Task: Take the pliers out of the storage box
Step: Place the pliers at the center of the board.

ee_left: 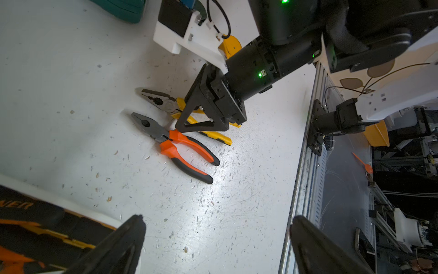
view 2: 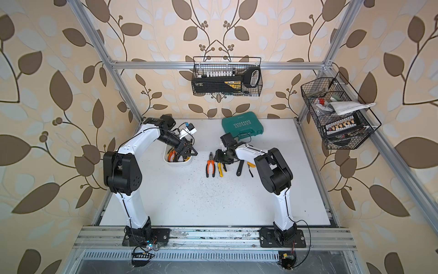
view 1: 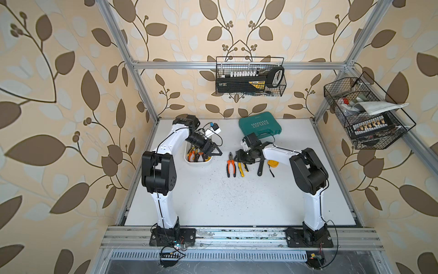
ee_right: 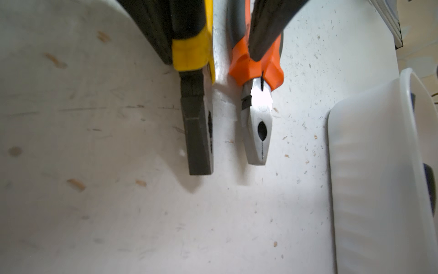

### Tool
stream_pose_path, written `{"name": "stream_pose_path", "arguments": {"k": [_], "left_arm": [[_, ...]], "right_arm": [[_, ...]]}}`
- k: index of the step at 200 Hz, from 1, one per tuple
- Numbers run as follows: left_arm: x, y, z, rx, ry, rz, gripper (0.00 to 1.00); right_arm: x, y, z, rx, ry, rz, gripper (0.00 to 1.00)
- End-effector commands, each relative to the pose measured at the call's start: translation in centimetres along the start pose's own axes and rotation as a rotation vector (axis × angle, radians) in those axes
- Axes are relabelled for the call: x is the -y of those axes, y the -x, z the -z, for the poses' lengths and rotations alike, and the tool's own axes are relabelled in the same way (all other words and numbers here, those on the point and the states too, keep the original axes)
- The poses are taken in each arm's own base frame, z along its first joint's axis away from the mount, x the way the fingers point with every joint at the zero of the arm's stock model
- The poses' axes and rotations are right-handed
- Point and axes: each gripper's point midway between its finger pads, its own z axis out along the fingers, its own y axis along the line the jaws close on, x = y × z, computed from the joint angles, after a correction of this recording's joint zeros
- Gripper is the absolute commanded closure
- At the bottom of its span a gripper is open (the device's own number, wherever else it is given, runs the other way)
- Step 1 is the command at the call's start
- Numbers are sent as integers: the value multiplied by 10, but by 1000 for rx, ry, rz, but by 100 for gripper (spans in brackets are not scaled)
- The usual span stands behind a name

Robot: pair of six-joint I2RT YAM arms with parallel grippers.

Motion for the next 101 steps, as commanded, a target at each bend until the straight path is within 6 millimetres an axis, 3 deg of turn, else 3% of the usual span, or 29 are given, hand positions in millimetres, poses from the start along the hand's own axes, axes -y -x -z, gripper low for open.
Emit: {"name": "stream_pose_path", "arguments": {"k": [1,53,71,101], "left_arm": [[21,4,11,21,-15,-63,1],[17,1,4,9,13,-70,1],[13,4,3,16,28,-62,1],[12,3,3,8,32,-85,1]], "right_arm": [[-2,5,15,24,-5,-1,47],[18,-9,34,27,-72,-60,43],[25,-14,39,35,-97,-60,34],[24,-13,49,52,-106,-35,28]]}}
